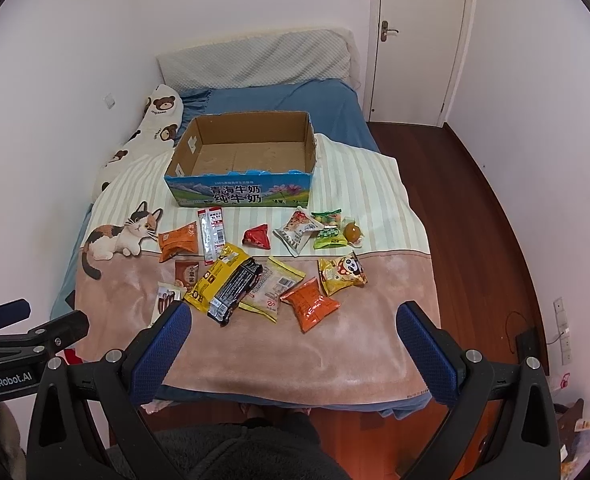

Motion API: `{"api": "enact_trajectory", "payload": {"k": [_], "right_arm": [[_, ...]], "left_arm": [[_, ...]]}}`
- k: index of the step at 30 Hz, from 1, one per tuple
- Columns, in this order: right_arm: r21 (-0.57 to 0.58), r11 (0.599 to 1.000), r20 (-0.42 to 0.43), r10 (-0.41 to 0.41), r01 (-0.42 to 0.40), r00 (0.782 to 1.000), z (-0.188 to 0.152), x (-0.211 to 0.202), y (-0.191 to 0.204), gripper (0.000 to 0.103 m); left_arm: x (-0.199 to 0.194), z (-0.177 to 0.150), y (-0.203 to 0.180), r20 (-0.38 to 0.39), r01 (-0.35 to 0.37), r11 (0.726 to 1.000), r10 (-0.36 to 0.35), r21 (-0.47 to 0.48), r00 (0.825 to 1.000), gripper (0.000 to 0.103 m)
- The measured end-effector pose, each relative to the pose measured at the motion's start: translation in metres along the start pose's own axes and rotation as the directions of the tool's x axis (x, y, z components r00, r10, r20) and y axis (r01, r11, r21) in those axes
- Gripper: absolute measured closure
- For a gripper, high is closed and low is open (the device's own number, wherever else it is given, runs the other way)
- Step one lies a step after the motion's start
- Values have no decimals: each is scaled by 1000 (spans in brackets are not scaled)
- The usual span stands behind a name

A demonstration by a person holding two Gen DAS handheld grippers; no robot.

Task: Organize snacks

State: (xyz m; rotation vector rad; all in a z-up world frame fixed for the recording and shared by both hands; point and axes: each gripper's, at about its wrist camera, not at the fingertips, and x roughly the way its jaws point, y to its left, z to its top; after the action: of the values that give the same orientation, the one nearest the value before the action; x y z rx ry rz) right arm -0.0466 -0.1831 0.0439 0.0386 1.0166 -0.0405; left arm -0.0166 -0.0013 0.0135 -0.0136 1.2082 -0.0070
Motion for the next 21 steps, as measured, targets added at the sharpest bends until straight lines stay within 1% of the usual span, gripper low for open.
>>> {"api": "enact_trajectory", "payload": {"k": [7,9,11,13,16,19,21], "right_arm": [[5,1000,-5,10,-10,1000,0,1,2,0],[18,1000,-15,26,-26,1000,0,5,-2,0],[25,999,-29,28,-27,999,1,12,-4,0],[41,999,-42,35,-34,999,3,23,-8,0],[64,997,-72,42,-37,997,5,51,-22,0],[90,995,-109,49,-39,993,8,85,-31,0],[111,992,-146,74,-58,986,9,113,-37,0]], "left_arm": [[1,1,-1,5,-10,1000,10,-10,1000,0],[9,4,0,15,-30,999,31,-18,999,0],[20,7,2,28,-70,997,71,-26,997,0],[37,9,6,28,-86,996,87,-35,996,0],[65,13,4,16,-121,993,122,-7,992,0],[98,20,-3,31,-206,977,204,61,978,0],[120,25,-6,32,-238,966,236,100,971,0]]}}
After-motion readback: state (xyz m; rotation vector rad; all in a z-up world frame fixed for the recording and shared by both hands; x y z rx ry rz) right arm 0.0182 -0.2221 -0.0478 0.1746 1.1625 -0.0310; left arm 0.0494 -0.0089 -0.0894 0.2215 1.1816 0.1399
